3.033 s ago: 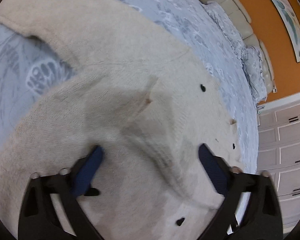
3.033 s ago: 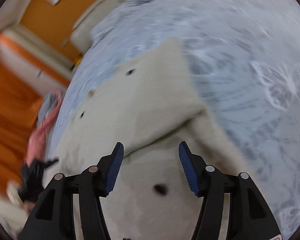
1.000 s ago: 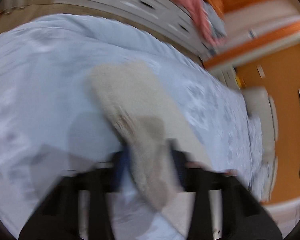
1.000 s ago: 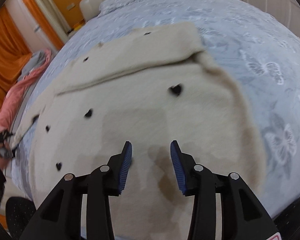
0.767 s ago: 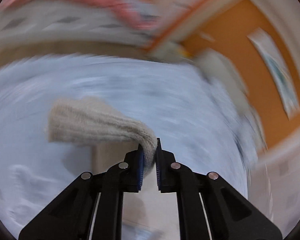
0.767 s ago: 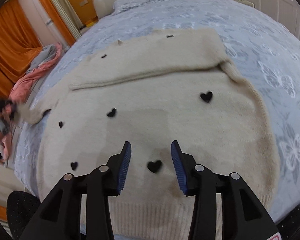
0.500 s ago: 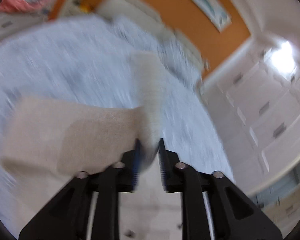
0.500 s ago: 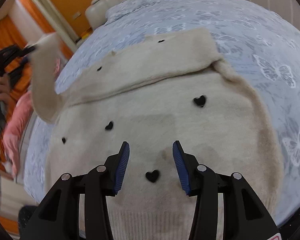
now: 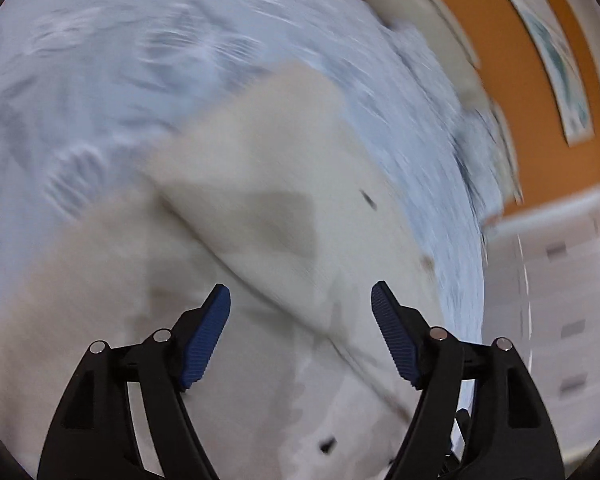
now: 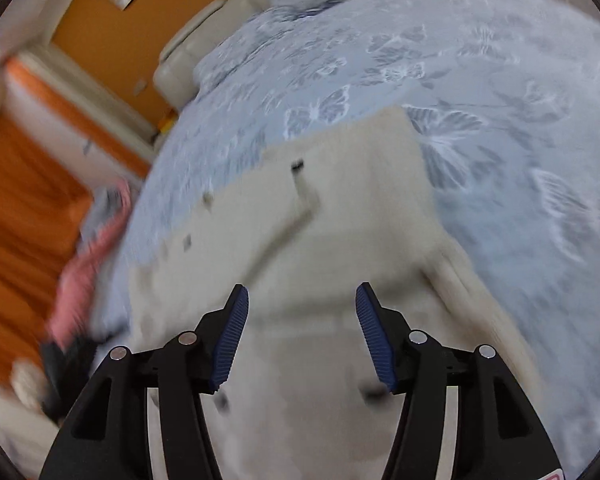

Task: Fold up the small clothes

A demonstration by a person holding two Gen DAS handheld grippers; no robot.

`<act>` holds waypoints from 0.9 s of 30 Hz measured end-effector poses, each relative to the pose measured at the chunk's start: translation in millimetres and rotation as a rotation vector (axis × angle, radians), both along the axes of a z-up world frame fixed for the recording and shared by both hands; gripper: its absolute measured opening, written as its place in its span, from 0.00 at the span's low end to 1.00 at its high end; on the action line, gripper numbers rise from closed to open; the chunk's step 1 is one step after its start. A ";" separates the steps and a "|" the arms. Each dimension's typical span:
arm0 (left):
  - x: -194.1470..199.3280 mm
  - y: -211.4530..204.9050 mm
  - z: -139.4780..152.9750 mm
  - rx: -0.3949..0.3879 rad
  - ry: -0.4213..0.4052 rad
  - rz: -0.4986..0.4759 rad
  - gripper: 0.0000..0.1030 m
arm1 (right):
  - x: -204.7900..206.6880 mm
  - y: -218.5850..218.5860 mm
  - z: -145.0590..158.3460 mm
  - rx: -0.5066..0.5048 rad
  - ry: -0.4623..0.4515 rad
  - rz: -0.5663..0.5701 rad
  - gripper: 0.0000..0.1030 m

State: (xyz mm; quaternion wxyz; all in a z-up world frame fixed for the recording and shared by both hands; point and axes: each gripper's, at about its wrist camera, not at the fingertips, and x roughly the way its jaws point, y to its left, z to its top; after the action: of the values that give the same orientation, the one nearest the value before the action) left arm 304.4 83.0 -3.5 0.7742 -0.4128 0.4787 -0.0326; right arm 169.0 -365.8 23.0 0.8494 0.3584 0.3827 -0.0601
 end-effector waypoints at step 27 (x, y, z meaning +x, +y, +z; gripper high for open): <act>23.5 1.8 -29.4 0.229 -0.029 -0.058 0.10 | 44.9 9.5 -20.3 -0.125 0.019 0.007 0.05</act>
State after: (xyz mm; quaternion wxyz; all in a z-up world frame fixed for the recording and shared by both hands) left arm 327.9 84.8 -32.8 0.8218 -0.3074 0.4797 -0.0059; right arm 213.8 -356.3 2.7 0.8666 0.3025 0.3877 -0.0843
